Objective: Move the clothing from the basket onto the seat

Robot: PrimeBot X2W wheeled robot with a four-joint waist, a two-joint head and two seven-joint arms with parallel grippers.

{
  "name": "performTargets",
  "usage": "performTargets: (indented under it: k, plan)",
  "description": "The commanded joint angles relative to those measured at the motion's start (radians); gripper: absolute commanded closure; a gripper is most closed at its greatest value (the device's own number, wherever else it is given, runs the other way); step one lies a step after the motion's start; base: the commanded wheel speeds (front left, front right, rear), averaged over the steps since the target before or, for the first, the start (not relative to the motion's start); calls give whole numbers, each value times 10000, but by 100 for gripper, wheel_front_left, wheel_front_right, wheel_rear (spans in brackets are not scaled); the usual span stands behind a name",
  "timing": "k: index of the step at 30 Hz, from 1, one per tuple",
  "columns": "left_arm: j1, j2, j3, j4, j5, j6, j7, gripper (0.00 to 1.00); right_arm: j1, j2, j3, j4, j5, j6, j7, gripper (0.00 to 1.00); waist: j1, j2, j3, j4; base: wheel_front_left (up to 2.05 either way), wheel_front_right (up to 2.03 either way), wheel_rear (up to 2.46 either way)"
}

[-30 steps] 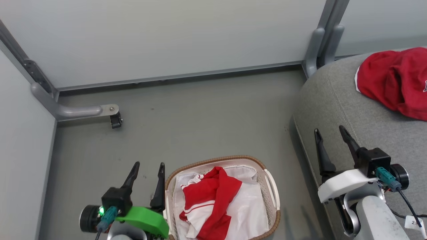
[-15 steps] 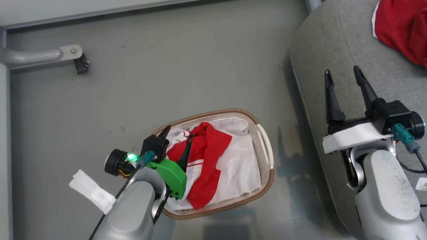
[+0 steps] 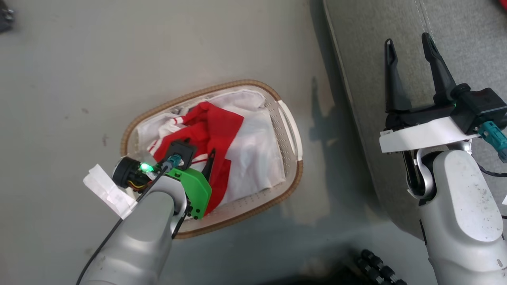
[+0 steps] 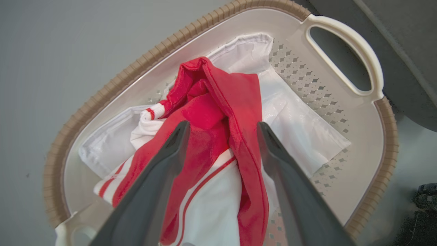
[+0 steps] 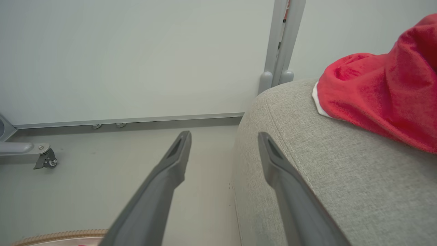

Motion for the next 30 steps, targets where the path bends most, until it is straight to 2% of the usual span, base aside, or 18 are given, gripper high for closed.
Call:
performTargets:
  k: [1, 14, 15, 16, 18, 19, 30]
  plan:
    - [-341, 79, -42, 191, -24, -24, 16, 0, -172, -6, 65, -150, 131, -14, -20, 0, -3, 0, 1178, -1023, 0, 0, 0]
    - [-1135, 365, -404, 1332, -150, -28, -11, 0, -349, -10, 391, -793, 530, -14, -20, 0, -3, 0, 2067, -1513, 0, 0, 0]
    - [-1149, 372, -428, 1380, -183, -29, -1, 11, -343, -10, 397, -807, 546, -14, -20, 0, -3, 0, 2094, -1531, 0, 0, 0]
    - [-1181, 391, -446, 1419, -223, -29, 1, 38, -330, -12, 398, -820, 554, -14, -20, 0, -3, 0, 2118, -1541, 0, 0, 0]
    - [-1249, 413, -477, 1471, -306, -29, 11, 75, -304, -9, 393, -797, 557, -14, -20, 0, -3, 0, 2135, -1546, 0, 0, 0]
    - [-1277, 406, -496, 1479, -325, -29, 5, 100, -292, -10, 392, -777, 549, -14, -20, 0, -3, 0, 2125, -1541, 0, 0, 0]
    - [-680, 227, -987, 778, -596, -30, -201, 100, -16, -18, 422, -392, 274, -14, -20, 0, -3, 0, 1215, -1058, 0, 0, 0]
